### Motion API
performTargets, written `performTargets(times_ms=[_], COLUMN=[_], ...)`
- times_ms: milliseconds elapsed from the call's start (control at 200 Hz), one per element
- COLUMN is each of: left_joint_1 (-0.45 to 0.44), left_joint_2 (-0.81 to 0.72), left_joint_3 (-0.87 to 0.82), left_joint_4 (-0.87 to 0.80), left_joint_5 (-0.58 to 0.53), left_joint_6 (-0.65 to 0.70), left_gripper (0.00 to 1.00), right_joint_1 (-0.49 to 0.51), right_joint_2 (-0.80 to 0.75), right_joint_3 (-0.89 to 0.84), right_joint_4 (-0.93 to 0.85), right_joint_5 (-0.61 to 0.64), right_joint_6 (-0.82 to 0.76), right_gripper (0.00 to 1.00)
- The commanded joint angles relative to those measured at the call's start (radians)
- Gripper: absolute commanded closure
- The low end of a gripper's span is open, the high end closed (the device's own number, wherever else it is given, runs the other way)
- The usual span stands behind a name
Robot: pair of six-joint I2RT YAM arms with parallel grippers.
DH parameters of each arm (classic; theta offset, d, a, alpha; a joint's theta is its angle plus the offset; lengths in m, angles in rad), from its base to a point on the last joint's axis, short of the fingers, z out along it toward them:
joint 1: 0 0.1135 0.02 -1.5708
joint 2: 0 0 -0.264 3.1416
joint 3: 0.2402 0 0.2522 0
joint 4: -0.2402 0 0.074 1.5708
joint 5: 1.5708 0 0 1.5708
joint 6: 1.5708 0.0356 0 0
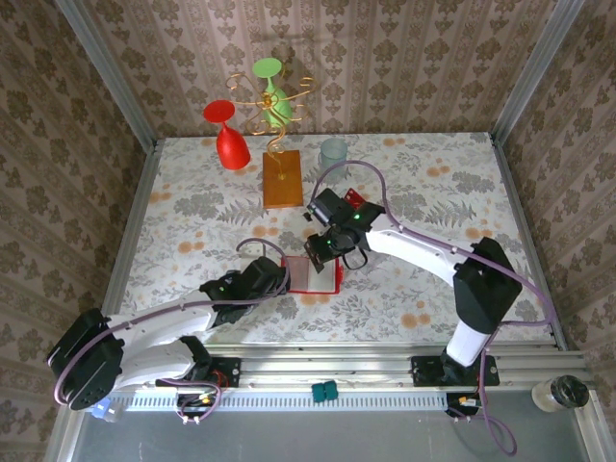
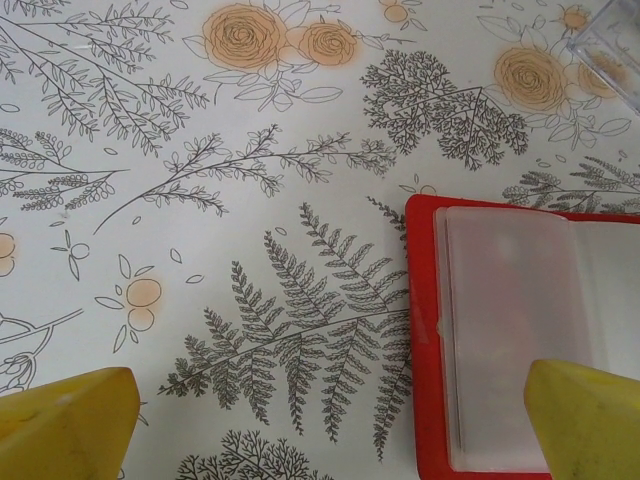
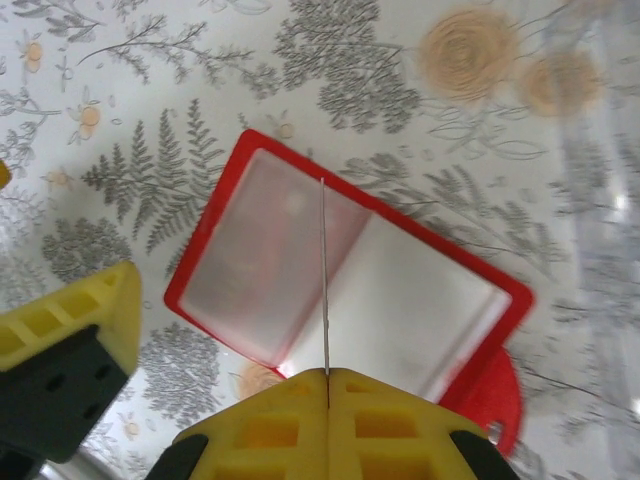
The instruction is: Put the credit cards into the card holder
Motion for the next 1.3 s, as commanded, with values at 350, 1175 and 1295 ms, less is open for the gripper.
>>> performTargets(times_ms=[350, 1175, 1295], left_joint_1=[0.016, 0.015, 0.015], left_joint_2=[0.055, 0.149, 0.171], left_joint_3=[0.015, 0.062, 0.075], left_joint_4=[-0.013, 0.014, 0.019], left_joint_5=[0.009, 0.023, 0.021], left_joint_6=[0.049, 0.083, 0.09], left_gripper=[0.0, 0.0, 0.0], right_joint_1=[-0.015, -0.028, -0.029], right_joint_2=[0.082, 0.147, 0.146], right_joint_3=[-0.055, -0.087, -0.092], right_joint_4=[0.128, 0.162, 0.163], right_joint_5=[-0.141, -0.155, -0.156], right_joint_6=[0.088, 0.094, 0.093], right_gripper=[1.0, 1.0, 1.0])
